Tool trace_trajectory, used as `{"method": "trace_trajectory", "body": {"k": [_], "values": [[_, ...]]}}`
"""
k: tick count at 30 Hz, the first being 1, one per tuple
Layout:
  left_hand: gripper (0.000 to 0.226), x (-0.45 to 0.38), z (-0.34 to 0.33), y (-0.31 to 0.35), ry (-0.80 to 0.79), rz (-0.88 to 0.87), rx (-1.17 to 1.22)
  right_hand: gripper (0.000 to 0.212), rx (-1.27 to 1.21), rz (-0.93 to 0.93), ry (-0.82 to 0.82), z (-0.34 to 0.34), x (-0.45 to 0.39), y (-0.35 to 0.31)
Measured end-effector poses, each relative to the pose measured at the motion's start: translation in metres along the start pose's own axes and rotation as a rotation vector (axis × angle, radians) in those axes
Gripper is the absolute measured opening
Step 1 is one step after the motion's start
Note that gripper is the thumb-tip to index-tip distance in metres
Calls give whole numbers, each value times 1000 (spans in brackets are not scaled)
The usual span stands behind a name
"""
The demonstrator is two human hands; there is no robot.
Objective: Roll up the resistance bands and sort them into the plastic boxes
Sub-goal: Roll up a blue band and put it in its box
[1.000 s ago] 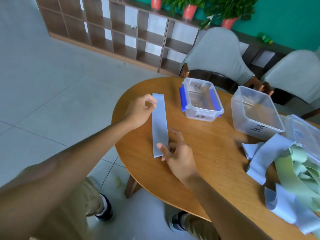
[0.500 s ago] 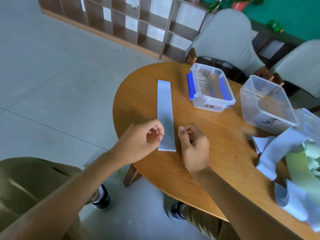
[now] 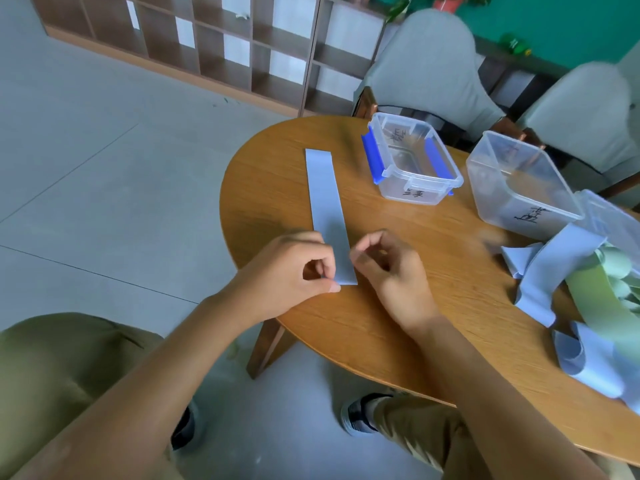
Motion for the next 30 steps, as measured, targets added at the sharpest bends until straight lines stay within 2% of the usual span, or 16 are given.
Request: {"method": "trace_trajectory", "body": {"k": [2, 5, 12, 18, 21, 30], "values": [[23, 1, -2, 0, 12, -28, -11, 9, 154, 42, -129, 0, 7, 2], [23, 1, -2, -1, 28, -40, -25, 13, 217, 105, -200, 4, 15, 4], [18, 3, -1, 0, 27, -64, -51, 10, 241, 130, -152, 4, 17, 7], [17, 9, -4, 0, 50, -49, -107, 5, 357, 192, -77, 2, 16, 10], [15, 11, -7, 3, 70, -54, -177, 5, 432, 271, -83, -1, 17, 10], [18, 30, -17, 23, 179, -20, -350, 3, 442, 301, -80, 0, 36, 0]]}}
Point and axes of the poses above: each hand's wrist, its own x-axis away from the middle knuckle, its own z-axis out of the back of the hand, y = z × x, the point moved 5 cm from there along -x, towards the middle knuckle, and after that the axes turned 2 degrees about x, right-handed, at the moved point
